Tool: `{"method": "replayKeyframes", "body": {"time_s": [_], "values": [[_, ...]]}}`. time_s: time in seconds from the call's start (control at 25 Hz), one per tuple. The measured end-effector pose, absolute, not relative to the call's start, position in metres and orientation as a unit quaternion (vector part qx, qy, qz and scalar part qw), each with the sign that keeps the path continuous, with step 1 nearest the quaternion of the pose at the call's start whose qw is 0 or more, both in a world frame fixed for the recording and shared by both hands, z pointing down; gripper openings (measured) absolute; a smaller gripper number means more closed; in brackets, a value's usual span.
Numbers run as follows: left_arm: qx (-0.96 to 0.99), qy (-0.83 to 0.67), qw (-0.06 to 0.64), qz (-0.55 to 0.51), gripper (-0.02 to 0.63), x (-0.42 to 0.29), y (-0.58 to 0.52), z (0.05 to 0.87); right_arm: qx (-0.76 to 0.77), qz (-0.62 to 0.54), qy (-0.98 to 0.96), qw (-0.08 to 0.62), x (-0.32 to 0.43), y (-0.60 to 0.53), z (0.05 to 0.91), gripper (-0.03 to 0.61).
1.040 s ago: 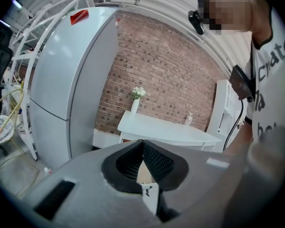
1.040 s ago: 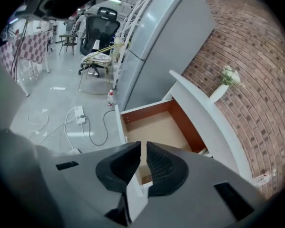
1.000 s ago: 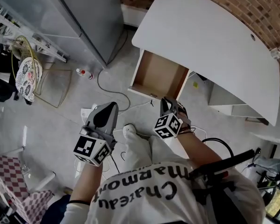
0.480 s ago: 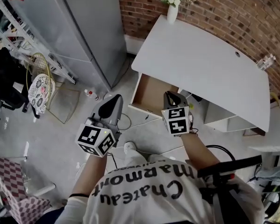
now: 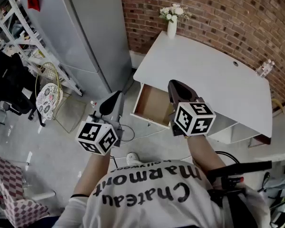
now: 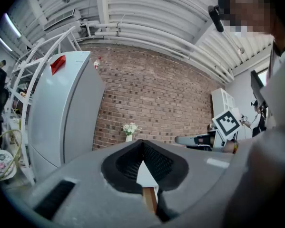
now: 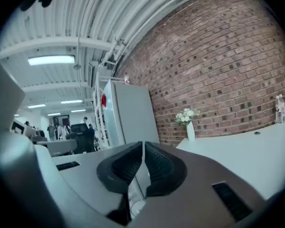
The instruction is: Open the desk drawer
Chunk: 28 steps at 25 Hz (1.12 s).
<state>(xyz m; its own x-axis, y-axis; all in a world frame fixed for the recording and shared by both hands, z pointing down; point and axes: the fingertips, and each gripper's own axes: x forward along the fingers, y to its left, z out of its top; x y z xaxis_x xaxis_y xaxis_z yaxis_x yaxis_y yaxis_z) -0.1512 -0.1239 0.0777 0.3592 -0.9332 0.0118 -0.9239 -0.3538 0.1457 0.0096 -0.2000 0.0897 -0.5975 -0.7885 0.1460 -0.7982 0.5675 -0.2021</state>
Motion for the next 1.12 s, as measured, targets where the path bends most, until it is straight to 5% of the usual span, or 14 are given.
{"method": "replayKeyframes", "body": {"time_s": [1.12], "values": [[0.814, -0.576, 0.07, -0.032, 0.015, -0.098, -0.067, 0.08, 0.483, 0.124, -0.865, 0.053, 0.113, -0.144, 0.114, 0.012]]}}
